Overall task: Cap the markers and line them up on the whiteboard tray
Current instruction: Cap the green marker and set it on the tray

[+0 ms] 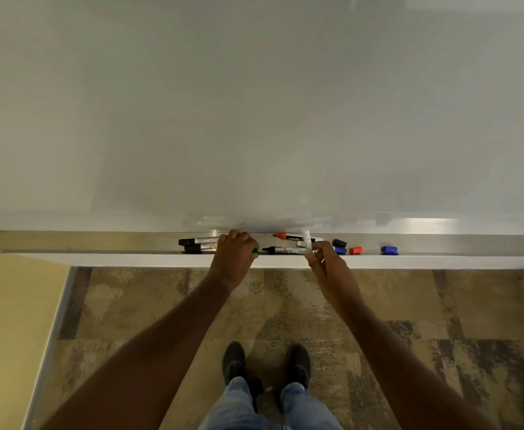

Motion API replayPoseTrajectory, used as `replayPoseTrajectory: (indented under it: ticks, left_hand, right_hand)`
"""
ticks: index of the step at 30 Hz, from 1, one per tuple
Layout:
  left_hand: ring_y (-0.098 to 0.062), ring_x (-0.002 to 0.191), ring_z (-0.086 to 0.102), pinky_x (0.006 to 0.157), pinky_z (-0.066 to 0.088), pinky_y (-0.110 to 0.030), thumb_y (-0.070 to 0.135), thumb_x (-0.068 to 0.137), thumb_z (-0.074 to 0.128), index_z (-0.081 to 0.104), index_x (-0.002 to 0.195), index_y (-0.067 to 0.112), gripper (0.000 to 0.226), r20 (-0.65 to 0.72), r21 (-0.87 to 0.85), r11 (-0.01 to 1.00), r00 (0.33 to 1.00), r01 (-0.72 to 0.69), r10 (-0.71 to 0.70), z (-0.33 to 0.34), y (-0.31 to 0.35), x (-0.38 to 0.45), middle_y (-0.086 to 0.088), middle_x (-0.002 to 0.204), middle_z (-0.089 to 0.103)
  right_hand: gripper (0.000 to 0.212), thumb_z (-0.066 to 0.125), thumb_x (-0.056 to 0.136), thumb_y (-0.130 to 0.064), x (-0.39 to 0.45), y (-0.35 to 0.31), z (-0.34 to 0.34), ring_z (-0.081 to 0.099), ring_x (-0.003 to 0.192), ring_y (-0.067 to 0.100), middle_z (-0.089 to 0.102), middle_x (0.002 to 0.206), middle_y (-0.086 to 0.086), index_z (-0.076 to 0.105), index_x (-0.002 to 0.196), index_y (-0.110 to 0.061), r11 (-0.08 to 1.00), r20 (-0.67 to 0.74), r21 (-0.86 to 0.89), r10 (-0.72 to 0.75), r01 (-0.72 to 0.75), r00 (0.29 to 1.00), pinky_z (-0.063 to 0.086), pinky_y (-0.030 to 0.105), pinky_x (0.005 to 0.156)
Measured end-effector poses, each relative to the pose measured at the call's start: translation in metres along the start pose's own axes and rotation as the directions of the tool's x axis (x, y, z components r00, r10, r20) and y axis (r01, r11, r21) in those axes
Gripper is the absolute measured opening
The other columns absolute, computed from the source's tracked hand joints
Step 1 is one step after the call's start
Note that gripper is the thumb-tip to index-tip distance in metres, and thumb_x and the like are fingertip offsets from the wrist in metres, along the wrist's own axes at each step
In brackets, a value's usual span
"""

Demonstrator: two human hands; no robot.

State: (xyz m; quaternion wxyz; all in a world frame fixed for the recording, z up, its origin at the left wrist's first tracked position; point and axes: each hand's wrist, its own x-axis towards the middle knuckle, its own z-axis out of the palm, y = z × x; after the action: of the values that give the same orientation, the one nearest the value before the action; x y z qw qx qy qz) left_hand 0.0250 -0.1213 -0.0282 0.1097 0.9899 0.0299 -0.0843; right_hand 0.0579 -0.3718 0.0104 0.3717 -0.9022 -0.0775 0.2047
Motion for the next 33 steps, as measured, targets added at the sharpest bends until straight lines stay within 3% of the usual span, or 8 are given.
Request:
replayPoseTrajectory:
  ticks: [4,7,9,13,17,19,23,33]
  left_hand:
    - [-0.023,0.117,0.057,0.096,0.036,-0.04,0.032,0.098,0.067,0.076,0.112,0.026,0.018,-0.01,-0.065,0.997,0.999,0.03,-0.03,-0.004,0.0,0.0,0.008,0.116,0.075]
    - [-0.022,0.111,0.059,0.093,0.037,-0.041,0.03,0.1,0.062,0.076,0.111,0.029,0.018,-0.056,-0.147,0.987,0.995,0.071,-0.08,-0.003,0.0,-0.004,0.009,0.111,0.074]
    - [-0.015,0.104,0.064,0.091,0.045,-0.037,0.03,0.101,0.062,0.078,0.111,0.028,0.018,-0.103,-0.342,0.932,0.981,0.12,-0.165,-0.002,0.004,-0.012,0.01,0.107,0.075]
    - [0.005,0.093,0.069,0.08,0.05,-0.016,0.029,0.098,0.073,0.077,0.113,0.019,0.019,0.082,-0.833,0.465,0.898,0.299,-0.432,-0.018,0.028,-0.038,0.012,0.103,0.077]
    - [-0.007,0.098,0.074,0.077,0.054,-0.019,0.03,0.094,0.078,0.077,0.112,0.02,0.02,0.316,-0.922,0.018,0.78,0.386,-0.539,-0.029,0.05,-0.061,0.006,0.103,0.08]
    - [-0.012,0.098,0.076,0.077,0.056,-0.023,0.028,0.094,0.078,0.077,0.109,0.018,0.019,0.383,-0.916,-0.129,0.737,0.379,-0.557,-0.03,0.057,-0.069,0.002,0.101,0.082]
    - [-0.01,0.097,0.075,0.076,0.053,-0.025,0.03,0.094,0.077,0.075,0.109,0.02,0.017,0.403,-0.911,-0.176,0.721,0.372,-0.564,-0.031,0.066,-0.077,0.003,0.102,0.082]
    - [-0.008,0.094,0.077,0.072,0.054,-0.015,0.029,0.095,0.076,0.075,0.112,0.016,0.021,0.341,-0.938,-0.133,0.779,0.321,-0.526,-0.042,0.069,-0.084,0.001,0.101,0.082]
  right_hand:
    - [0.027,0.047,0.109,-0.036,-0.004,-0.003,0.002,0.066,0.092,0.008,0.066,0.111,-0.006,0.05,0.128,-0.016,0.989,-0.002,0.142,0.046,-0.045,0.999,0.05,0.018,0.07]
    - [0.022,0.048,0.11,-0.033,-0.007,-0.007,0.007,0.058,0.074,0.005,0.064,0.093,-0.006,0.051,0.122,-0.015,0.929,-0.004,0.359,0.104,-0.095,0.995,0.046,0.02,0.061]
    - [0.018,0.048,0.11,-0.027,-0.01,-0.01,0.009,0.058,0.064,0.012,0.065,0.083,0.005,0.054,0.117,-0.011,0.852,-0.006,0.51,0.144,-0.12,0.99,0.046,0.021,0.054]
    - [0.024,0.047,0.111,-0.026,-0.011,-0.017,0.016,0.067,0.066,0.019,0.074,0.089,0.011,0.059,0.113,-0.005,0.73,-0.007,0.651,0.278,-0.207,0.96,0.046,0.023,0.047]
    - [0.024,0.047,0.111,-0.023,-0.015,-0.024,0.023,0.069,0.07,0.026,0.076,0.094,0.016,0.059,0.114,-0.002,0.655,-0.013,0.721,0.34,-0.227,0.94,0.047,0.028,0.049]
    - [0.025,0.047,0.111,-0.023,-0.018,-0.029,0.027,0.07,0.072,0.028,0.076,0.093,0.017,0.06,0.112,-0.002,0.651,-0.02,0.726,0.345,-0.224,0.938,0.049,0.029,0.052]
    - [0.032,0.044,0.112,-0.023,-0.021,-0.038,0.031,0.07,0.069,0.023,0.077,0.09,0.015,0.062,0.111,0.003,0.651,0.009,0.72,0.335,-0.239,0.942,0.049,0.027,0.053]
    - [0.035,0.051,0.109,-0.027,-0.031,-0.048,0.041,0.075,0.068,0.021,0.079,0.088,0.014,0.068,0.107,0.004,0.703,0.037,0.67,0.288,-0.237,0.957,0.052,0.025,0.053]
